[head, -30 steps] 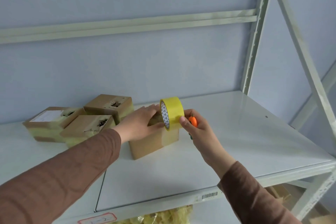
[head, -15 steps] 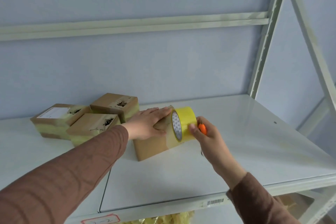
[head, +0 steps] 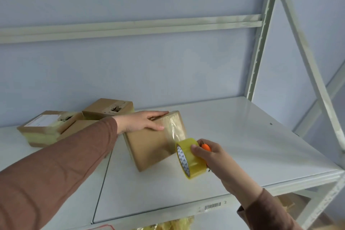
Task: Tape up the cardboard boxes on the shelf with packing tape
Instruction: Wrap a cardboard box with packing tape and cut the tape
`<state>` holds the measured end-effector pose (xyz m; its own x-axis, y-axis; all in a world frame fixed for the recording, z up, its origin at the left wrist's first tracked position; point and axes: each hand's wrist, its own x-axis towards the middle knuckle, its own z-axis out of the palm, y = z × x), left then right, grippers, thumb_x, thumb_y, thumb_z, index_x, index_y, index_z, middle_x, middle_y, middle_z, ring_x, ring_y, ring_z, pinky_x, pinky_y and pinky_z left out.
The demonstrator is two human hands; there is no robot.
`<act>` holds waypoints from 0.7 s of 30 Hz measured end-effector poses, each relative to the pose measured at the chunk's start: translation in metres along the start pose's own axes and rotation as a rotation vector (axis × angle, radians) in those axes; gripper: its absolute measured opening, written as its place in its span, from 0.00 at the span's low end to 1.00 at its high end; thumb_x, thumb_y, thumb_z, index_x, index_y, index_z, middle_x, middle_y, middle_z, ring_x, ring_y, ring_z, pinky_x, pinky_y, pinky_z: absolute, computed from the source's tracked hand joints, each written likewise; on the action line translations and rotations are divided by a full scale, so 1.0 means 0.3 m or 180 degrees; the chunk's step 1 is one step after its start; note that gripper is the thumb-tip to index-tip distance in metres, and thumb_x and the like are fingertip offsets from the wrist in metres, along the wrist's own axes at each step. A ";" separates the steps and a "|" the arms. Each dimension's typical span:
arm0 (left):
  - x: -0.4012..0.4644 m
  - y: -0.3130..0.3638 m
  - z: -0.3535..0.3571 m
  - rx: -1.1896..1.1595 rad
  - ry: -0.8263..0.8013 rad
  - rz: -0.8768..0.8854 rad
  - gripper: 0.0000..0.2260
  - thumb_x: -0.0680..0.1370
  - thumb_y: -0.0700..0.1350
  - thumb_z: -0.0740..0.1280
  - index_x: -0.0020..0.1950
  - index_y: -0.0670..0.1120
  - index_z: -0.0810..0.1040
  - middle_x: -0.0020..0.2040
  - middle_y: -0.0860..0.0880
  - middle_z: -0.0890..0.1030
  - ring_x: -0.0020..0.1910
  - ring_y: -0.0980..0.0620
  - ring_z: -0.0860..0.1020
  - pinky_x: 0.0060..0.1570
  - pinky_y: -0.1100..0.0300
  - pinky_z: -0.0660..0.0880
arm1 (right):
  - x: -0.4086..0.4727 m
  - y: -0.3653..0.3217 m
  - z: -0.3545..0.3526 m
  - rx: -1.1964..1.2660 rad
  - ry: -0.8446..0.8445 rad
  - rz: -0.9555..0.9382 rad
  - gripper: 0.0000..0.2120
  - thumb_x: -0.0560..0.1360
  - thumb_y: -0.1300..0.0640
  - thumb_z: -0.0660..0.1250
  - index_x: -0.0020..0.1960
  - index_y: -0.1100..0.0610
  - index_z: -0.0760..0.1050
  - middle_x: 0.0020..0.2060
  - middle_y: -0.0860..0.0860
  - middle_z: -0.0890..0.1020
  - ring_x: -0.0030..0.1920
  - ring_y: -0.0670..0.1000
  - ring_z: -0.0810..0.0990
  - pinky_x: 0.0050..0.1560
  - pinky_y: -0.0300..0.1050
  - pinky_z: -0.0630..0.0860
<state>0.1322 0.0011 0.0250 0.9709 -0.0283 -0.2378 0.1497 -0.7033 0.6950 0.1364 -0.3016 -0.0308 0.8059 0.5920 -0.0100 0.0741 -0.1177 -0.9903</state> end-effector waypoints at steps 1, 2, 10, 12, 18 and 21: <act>-0.011 0.013 -0.007 -0.0373 -0.0205 -0.0123 0.20 0.79 0.53 0.72 0.66 0.74 0.73 0.68 0.59 0.80 0.64 0.58 0.80 0.59 0.65 0.77 | 0.007 -0.022 -0.003 0.0091 0.0039 -0.0078 0.15 0.79 0.47 0.71 0.40 0.53 0.72 0.33 0.51 0.68 0.31 0.47 0.65 0.28 0.35 0.60; -0.021 0.018 -0.011 -0.0486 -0.0317 -0.0185 0.19 0.81 0.54 0.70 0.66 0.74 0.73 0.66 0.60 0.81 0.63 0.57 0.81 0.57 0.65 0.78 | 0.018 -0.040 -0.006 0.0151 0.0096 -0.0141 0.16 0.78 0.45 0.72 0.40 0.54 0.72 0.33 0.51 0.68 0.32 0.48 0.66 0.29 0.37 0.60; -0.022 -0.025 0.079 0.2406 0.0872 0.0988 0.25 0.87 0.45 0.56 0.83 0.56 0.56 0.83 0.60 0.51 0.82 0.60 0.45 0.81 0.55 0.46 | 0.068 -0.041 0.026 0.0238 0.0341 -0.0898 0.19 0.78 0.41 0.69 0.40 0.56 0.73 0.32 0.47 0.68 0.34 0.46 0.64 0.34 0.37 0.62; -0.018 -0.046 0.110 0.2569 0.0838 0.0997 0.32 0.84 0.63 0.56 0.84 0.56 0.49 0.83 0.60 0.44 0.81 0.63 0.40 0.81 0.58 0.42 | 0.061 -0.002 0.021 0.0271 0.0277 -0.1026 0.17 0.76 0.40 0.66 0.43 0.54 0.76 0.31 0.43 0.68 0.32 0.43 0.65 0.31 0.32 0.65; 0.031 -0.054 0.129 0.2642 0.0535 0.0627 0.45 0.72 0.75 0.57 0.84 0.55 0.54 0.84 0.55 0.42 0.80 0.60 0.36 0.75 0.63 0.37 | 0.131 0.047 0.036 0.0163 -0.0353 -0.1136 0.11 0.80 0.54 0.67 0.57 0.61 0.78 0.42 0.53 0.80 0.45 0.44 0.74 0.49 0.38 0.71; 0.039 -0.063 0.116 0.2384 0.0446 0.0783 0.35 0.78 0.66 0.62 0.83 0.56 0.59 0.85 0.55 0.47 0.83 0.55 0.43 0.80 0.59 0.43 | 0.167 0.041 0.060 -0.0154 -0.0300 -0.1198 0.06 0.81 0.59 0.68 0.57 0.57 0.80 0.43 0.48 0.82 0.44 0.45 0.76 0.47 0.42 0.72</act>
<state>0.1342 -0.0107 -0.0147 0.9817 -0.1900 -0.0148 -0.1887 -0.9799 0.0642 0.1671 -0.2589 -0.0461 0.6597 0.6713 0.3379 0.3839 0.0855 -0.9194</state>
